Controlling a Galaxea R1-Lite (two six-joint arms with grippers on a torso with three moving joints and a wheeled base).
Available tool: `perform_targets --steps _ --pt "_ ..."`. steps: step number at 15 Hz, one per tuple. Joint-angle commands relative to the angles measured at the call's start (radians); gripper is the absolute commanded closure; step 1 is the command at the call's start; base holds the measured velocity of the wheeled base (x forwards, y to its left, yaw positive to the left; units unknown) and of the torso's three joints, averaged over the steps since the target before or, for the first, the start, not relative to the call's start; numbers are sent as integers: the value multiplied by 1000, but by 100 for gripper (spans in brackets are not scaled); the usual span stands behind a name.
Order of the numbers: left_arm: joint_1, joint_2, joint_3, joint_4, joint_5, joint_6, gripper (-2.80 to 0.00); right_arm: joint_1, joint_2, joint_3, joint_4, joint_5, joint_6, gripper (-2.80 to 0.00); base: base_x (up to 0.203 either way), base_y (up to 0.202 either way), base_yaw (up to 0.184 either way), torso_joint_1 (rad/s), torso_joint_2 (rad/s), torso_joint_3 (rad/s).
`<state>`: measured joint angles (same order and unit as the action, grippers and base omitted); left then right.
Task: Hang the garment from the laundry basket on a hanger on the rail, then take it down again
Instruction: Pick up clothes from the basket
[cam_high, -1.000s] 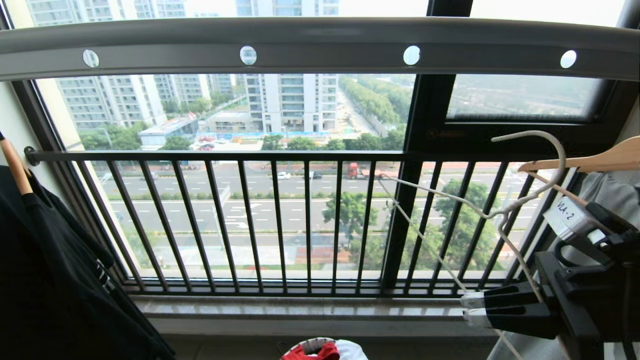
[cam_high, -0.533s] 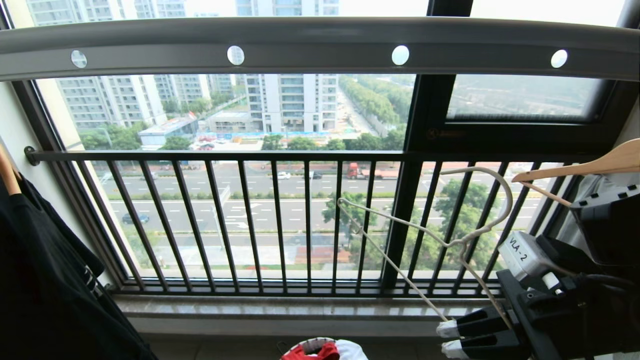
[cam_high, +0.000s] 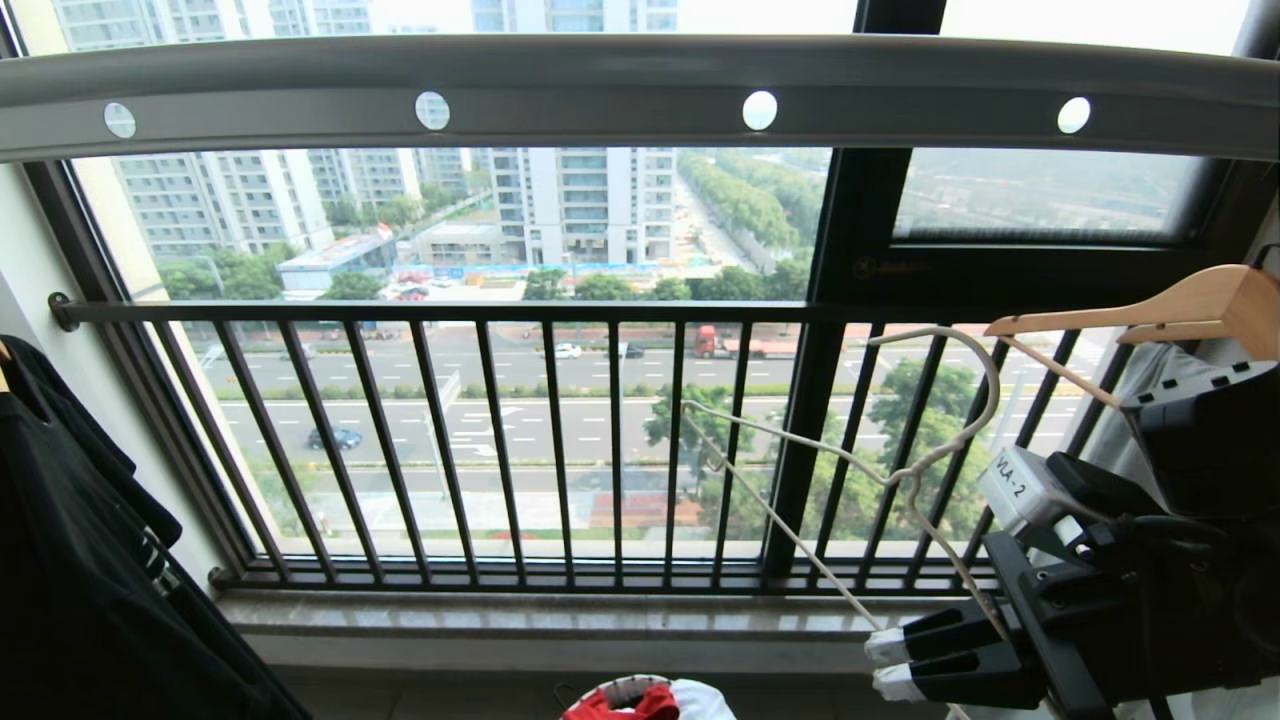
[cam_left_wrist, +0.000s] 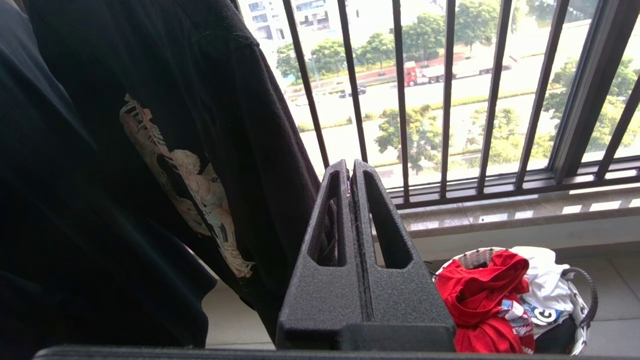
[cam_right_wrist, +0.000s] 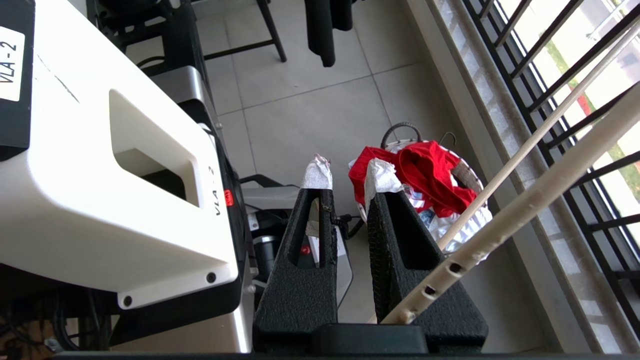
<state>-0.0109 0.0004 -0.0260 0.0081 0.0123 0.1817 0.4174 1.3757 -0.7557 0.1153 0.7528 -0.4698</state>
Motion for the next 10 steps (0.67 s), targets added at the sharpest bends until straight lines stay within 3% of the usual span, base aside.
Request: perform_targets --steps 1,10 --pt "0 0 0 0 0 1 0 -3 -2 -1 1 3 -4 0 0 0 0 0 0 0" --pt "0 0 0 0 1 1 0 -5 -17 7 1 2 -6 0 0 0 0 0 0 0"
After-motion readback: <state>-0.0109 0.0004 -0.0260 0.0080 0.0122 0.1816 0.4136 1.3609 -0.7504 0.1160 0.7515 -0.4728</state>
